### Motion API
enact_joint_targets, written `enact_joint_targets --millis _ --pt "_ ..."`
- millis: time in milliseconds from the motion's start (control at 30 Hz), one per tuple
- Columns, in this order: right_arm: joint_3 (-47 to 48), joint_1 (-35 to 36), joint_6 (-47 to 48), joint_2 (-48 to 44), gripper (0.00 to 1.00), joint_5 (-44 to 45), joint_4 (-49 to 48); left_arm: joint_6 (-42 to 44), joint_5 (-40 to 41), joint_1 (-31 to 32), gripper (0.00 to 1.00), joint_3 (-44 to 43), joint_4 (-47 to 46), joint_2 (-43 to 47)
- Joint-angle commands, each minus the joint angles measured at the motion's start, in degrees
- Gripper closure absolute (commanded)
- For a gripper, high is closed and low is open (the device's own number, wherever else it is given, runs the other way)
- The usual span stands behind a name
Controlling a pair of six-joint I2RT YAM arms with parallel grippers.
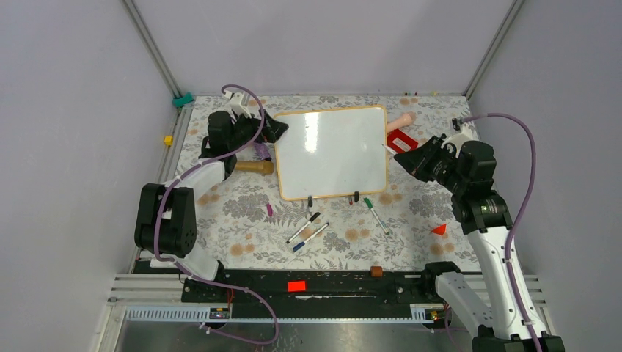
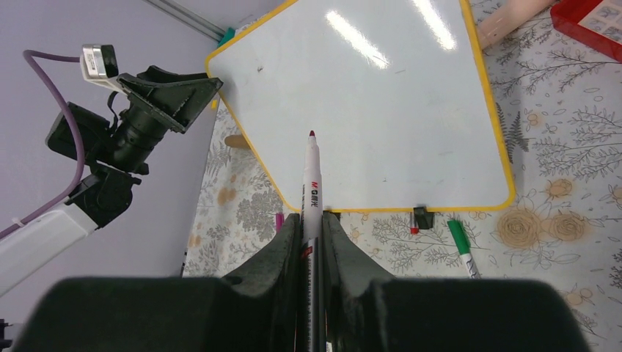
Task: Write a sentence on the whiteboard
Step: Hold the whiteboard at the center of the board.
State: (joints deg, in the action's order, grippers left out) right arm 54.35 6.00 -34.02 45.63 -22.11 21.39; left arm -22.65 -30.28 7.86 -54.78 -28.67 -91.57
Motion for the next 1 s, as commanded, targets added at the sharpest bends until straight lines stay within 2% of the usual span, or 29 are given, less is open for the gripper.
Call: enact_joint_targets --millis 0,67,200,400,600,733,967 --pt "0.5 0.3 -2.0 0.8 1.0 -2.7 -4.8 1.7 1.5 0.2 0.01 -0.2 -1.9 0.7" --pt "0.4 0.2 -2.3 0.8 1.0 -2.9 -5.0 2.9 -2.0 0.2 0.01 -0.4 -3.0 -0.1" --pt "0.1 0.2 -2.2 0.5 1.0 -3.0 -4.9 2.6 -2.9 0.3 0.01 -0.8 -3.1 -0.9" --pt "0.1 0.2 -1.2 0.3 1.0 -3.1 -4.4 6.9 0.3 1.3 0.01 -4.3 6.5 -2.0" --pt "1.5 0.3 -0.7 1.7 1.0 -4.4 -3.9 5.7 -6.6 0.9 0.01 -10.4 12.1 -5.7" --pt "1.8 0.4 -0.7 1.9 1.0 -4.8 -3.9 3.9 -11.1 0.2 0.01 -9.5 8.2 -5.1" --pt "1.2 0.5 -0.5 1.3 1.0 -4.7 -3.8 2.0 -10.6 -0.9 0.01 -5.8 2.2 -1.3"
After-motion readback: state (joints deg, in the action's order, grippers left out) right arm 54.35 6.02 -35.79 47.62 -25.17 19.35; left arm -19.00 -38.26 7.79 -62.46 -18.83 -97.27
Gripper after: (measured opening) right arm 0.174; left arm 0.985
